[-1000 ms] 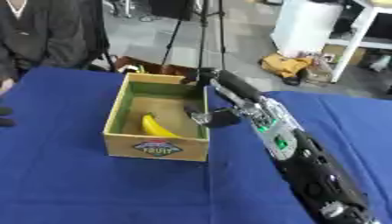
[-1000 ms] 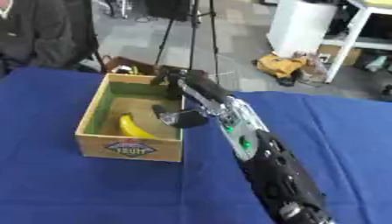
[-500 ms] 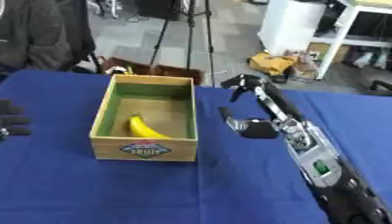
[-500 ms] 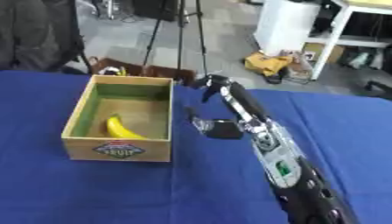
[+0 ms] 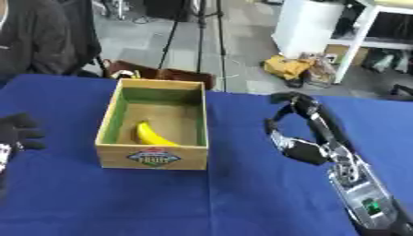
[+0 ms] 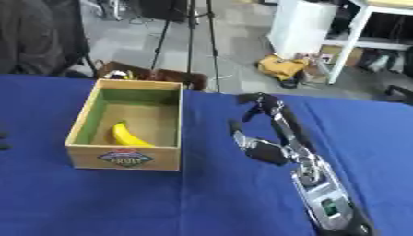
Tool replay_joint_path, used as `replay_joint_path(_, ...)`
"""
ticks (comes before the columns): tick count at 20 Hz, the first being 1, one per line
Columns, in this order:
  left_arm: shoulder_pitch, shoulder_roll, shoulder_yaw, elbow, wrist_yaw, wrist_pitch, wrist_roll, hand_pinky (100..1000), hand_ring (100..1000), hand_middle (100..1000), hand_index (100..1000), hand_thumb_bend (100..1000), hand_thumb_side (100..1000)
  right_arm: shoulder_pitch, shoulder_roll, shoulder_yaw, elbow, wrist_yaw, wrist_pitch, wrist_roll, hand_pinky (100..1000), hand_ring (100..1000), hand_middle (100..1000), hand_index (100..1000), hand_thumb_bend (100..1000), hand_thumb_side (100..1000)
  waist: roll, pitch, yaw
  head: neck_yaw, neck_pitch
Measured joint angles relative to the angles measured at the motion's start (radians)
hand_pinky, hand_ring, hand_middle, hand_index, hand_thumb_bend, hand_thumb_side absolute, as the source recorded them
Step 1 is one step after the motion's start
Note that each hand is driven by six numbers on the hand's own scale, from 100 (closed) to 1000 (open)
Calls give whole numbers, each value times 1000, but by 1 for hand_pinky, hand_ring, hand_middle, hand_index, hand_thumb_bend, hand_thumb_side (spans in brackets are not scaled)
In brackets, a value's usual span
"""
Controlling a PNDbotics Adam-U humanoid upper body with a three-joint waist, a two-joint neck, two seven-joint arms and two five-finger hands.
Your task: Pick up objects on the table and place them in the box.
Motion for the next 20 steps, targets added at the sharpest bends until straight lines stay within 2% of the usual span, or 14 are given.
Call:
replay_joint_path(6,7,0,0,11,5,0,4,620,675,678,815,605,810,77,1,-32,-38,-115,50,-35,687,546,700,824,142,427,0,0,-7,2,0)
replay_joint_path(13,9,0,0,11,8,-3,13,620,671,675,812,574,837,155,46,-89,-72,-242,93,-97,683,543,696,824,131,416,1,0,-12,9,-4)
replay_joint_path(16,14,0,0,11,9,-2,16,619,668,671,811,565,841,175,51,-97,-78,-298,101,-106,681,543,694,824,129,414,2,0,-14,12,-4)
replay_joint_path(20,17,-1,0,11,10,0,18,618,666,670,811,559,844,184,52,-111,-81,-422,105,-95,681,543,692,824,127,416,2,1,-15,12,-4)
